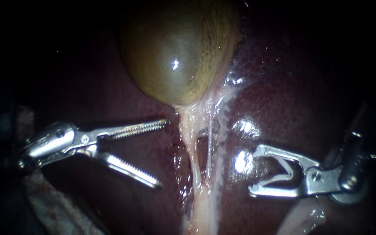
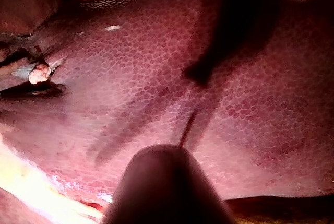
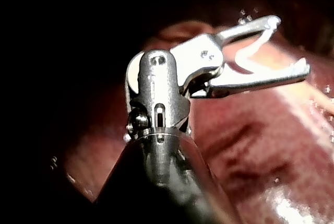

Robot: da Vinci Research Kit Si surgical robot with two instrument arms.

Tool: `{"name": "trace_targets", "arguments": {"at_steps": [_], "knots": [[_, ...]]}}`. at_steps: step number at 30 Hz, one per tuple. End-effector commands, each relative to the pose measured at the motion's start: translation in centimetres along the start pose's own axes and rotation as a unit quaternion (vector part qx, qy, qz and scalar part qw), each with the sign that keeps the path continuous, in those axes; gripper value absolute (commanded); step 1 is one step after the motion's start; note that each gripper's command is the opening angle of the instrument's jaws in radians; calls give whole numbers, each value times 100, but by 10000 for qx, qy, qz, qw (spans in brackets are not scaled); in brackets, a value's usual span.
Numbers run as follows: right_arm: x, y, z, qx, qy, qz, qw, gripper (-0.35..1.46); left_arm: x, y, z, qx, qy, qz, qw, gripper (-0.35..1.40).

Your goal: Grabbing gallbladder

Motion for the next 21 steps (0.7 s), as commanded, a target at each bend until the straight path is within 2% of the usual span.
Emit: {"name": "trace_targets", "arguments": {"at_steps": [1, 7, 11, 12, 15, 18, 21], "knots": [[0, 0, 0, 2, 1, 0, 10000, 60, 0, 0, 0, -2, -1, -1, 10000, 103], [0, -1, 0, 3, 1, 0, 10000, 60, 0, 0, 0, 43, -2, -120, 9999, 103], [0, -1, 0, 3, 1, 0, 10000, 60, 0, 0, 0, 220, 2, -565, 9982, 103], [0, -1, 0, 3, 1, 0, 10000, 60, 0, 0, 0, 273, 11, -774, 9966, 104], [0, -1, 0, 2, 0, 0, 10000, 60, 0, -2, 0, 399, 28, -1101, 9931, 104], [0, 0, 0, -1, 0, 0, 10000, 60, 0, -7, 0, 534, 60, -1514, 9870, 104], [0, 0, 0, -1, 0, 0, 10000, 60, -2, -15, 1, 674, 105, -1925, 9789, 104]]}}
